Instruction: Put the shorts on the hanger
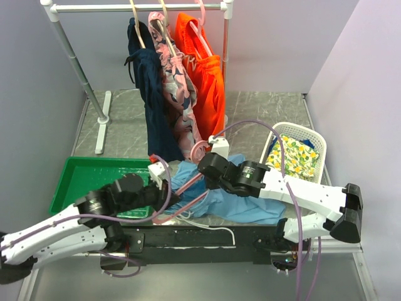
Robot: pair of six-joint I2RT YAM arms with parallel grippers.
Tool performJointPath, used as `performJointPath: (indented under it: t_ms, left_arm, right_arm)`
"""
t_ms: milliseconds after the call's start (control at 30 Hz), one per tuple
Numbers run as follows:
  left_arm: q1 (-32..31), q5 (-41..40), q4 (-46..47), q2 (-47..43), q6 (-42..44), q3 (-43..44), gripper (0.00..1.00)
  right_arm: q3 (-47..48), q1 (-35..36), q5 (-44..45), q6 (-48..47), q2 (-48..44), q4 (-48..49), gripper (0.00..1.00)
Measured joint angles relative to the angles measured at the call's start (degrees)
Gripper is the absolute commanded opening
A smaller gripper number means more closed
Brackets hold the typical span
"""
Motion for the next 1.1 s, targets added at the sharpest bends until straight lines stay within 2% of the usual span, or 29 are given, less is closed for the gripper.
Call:
performJointPath:
  t_ms: [33,100,133,200,233,333,500,667,767,933,1100]
  left_arm:
    - [-1.5,-2.1,2.3,0.2,-0.8,-1.5,0.01]
    - [-5.4,-6.7,6.4,0.6,-1.7,-4.0,0.01]
    - [-7.8,-9.6,8.4,0.8,-1.8,-5.2,0.01]
    - [-12.5,-16.2,12.3,1.0,-1.7,-7.7,0.01]
    - [-14.0,-18.4,14.1,1.1,-1.6,-8.8,0.01]
    - [-17.7,-24.8,20.9,2.4,-1.1,-13.0,0.01]
    - [-19.6,-28.2,31.3,5.9,-0.5,-18.2,0.01]
    - [-20.4,-28.2,37.2,6.2,0.6,-21.5,0.01]
    - [-20.5,-28.2,38.7,6.2,1.0,-22.1,0.01]
    - [-20.6,-28.2,39.6,6.5,1.9,-22.1,0.01]
    - [-20.8,-28.2,39.7,7.6,3.2,-22.1,0.01]
  right_arm:
    - [-0.1,0.0,-0.2,0.0,0.1,-0.3,0.19]
    - [-0.7,-0.5,-0.3,0.3,0.0,-0.9,0.32]
    - [-1.2,-0.9,-0.7,0.3,-0.1,-1.1,0.47]
    - [-2.4,-1.4,-1.2,0.6,-0.7,-1.6,0.60]
    - [-3.0,-1.5,-1.4,0.6,-1.2,-1.9,0.70]
    - [-5.3,-2.1,-2.8,1.4,-3.8,-2.5,0.79]
    - [-9.1,-5.7,-6.3,4.4,-10.5,-1.4,0.84]
    - [-14.9,-12.2,-11.0,7.8,-20.1,1.6,0.85]
    - [-16.2,-17.5,-14.3,9.5,-22.7,2.4,0.85]
    - [-17.7,-30.1,-19.4,13.0,-22.4,3.5,0.85]
    - [-16.5,-35.0,-23.6,16.2,-16.7,3.3,0.79]
